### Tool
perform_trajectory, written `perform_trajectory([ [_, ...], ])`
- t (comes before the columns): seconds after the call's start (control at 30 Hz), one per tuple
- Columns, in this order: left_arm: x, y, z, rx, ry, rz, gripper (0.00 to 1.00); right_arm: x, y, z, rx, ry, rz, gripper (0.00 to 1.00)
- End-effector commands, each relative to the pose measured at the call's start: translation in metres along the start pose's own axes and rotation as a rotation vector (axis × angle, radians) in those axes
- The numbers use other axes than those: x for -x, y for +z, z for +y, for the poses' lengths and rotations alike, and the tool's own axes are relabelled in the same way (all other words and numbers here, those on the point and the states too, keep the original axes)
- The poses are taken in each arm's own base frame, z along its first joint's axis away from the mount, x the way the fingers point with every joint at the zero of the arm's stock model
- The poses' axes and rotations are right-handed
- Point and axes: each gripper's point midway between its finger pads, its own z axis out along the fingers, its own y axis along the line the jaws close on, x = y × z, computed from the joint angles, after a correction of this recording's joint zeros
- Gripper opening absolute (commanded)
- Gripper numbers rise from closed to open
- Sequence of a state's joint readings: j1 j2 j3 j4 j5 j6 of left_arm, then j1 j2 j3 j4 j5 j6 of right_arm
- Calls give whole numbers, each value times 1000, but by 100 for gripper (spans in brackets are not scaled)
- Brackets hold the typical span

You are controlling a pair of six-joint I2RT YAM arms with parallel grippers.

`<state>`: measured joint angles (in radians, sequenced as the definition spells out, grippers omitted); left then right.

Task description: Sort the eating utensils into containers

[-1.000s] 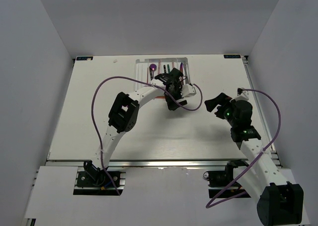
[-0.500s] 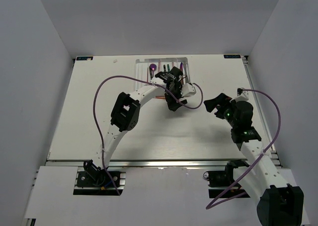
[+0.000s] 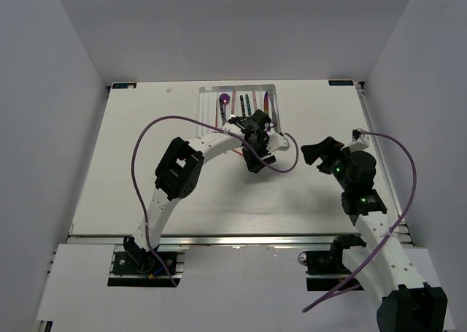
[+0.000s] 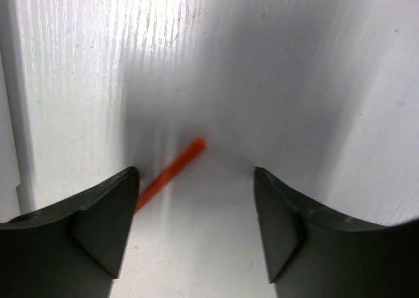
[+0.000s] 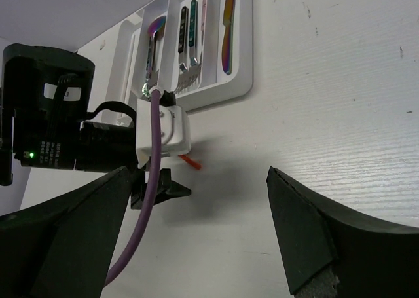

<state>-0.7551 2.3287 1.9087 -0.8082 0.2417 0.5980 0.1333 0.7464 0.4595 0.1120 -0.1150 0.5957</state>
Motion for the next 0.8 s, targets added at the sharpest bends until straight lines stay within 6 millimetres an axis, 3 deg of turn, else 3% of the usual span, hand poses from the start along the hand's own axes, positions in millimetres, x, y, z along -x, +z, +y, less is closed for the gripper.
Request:
perform_trajectory([
  [0.0,-41,30,-24,-69,-58,138,77,6,-4,8,25,-18,-23,89],
  [0.07,-52,40,-25,-75,-75,177,71,8,-4,7,18,-21,-29,89],
  [0.13,-57,45,-27,-71,-85,187,54,8,-4,9,22,-24,-30,89],
  [0.27,-55,48,-27,-48,-83,145,51,7,-4,7,16,-25,-30,89],
  [0.47,-56,52,-31,-52,-92,118,39,6,-4,4,10,-23,-35,89],
  [0.53,-57,55,-34,-69,-109,115,24,6,-4,5,12,-22,-35,89],
  [0.73,-59,58,-50,-79,-166,92,18,6,-4,4,10,-21,-40,89],
  [0.77,-58,58,-52,-78,-169,87,6,4,-4,4,10,-21,-35,89],
])
